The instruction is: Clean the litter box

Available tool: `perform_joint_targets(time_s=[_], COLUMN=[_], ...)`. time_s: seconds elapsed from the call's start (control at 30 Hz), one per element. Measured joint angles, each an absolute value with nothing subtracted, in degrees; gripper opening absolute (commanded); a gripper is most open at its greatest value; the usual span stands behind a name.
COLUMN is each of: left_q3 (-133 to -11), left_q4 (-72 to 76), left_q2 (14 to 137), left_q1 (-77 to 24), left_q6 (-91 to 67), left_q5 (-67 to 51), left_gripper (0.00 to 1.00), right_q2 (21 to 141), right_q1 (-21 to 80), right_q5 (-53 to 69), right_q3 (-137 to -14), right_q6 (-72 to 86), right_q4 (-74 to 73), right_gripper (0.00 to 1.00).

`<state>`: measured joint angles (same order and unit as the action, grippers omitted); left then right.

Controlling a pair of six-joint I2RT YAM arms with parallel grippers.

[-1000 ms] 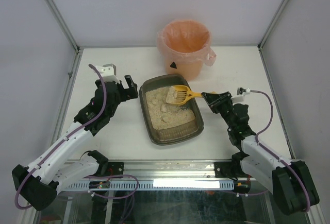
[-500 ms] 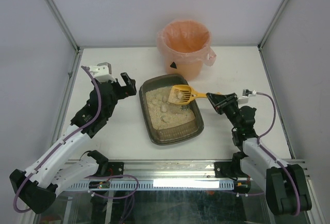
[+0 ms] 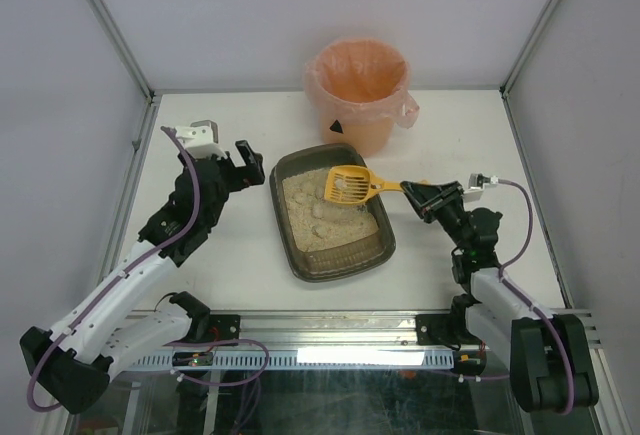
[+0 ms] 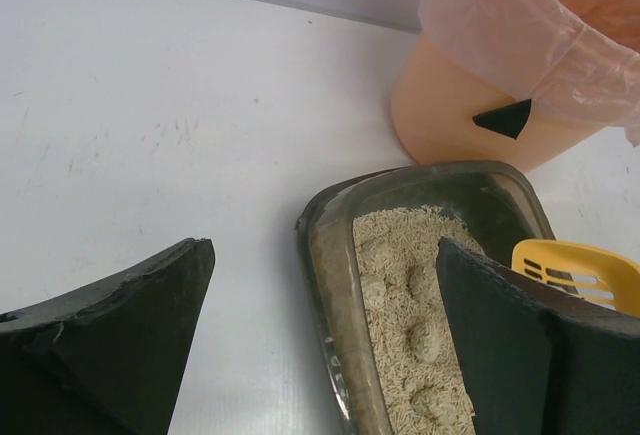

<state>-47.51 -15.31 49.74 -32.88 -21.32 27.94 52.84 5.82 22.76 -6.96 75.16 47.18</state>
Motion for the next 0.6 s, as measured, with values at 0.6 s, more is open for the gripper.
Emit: perform_joint_targets(time_s=[0.6], left_q3=[-47.7], left_q4=[-17.5], left_q2=[54.8], left_q1=[-32.9], left_q6=[-19.7], left_q5=[23.7], left_gripper=[0.95], right_q2=[56.1], right_q1=[7.2], right_q5=[27.8], right_q3=[-9.1], right_q6=[73.8], right_q4=[47.2], right_gripper=[0.00])
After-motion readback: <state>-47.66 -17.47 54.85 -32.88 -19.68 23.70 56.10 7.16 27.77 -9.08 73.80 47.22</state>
